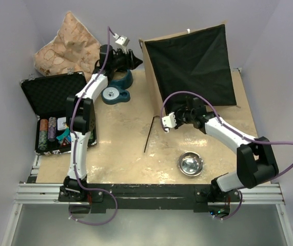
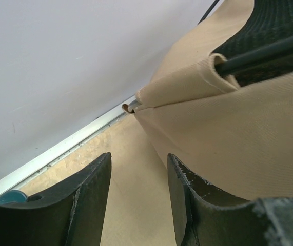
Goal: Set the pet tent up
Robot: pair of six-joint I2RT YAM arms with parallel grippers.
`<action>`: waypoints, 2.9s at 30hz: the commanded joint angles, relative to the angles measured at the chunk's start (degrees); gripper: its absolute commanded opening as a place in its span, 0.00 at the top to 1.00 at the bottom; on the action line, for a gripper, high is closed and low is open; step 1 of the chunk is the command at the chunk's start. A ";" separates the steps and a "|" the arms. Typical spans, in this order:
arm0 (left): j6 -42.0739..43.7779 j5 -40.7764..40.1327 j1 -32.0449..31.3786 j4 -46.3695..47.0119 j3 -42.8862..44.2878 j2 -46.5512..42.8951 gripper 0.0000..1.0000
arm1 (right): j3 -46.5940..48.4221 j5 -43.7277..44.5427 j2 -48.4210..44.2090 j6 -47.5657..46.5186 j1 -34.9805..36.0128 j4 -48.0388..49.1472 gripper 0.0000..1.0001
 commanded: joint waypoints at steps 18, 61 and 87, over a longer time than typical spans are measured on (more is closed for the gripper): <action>24.04 14.10 5.77 -13.39 -39.86 -52.77 0.07 | 29.09 -15.08 -5.93 31.32 -1.74 -19.32 1.00; -37.00 23.61 -2.23 60.14 -65.64 -70.91 0.97 | 48.62 -23.62 0.84 54.81 -2.00 -28.30 0.90; -24.98 28.97 -2.93 34.94 -58.09 -67.14 1.00 | 45.55 -21.24 4.09 54.10 1.77 -21.10 0.46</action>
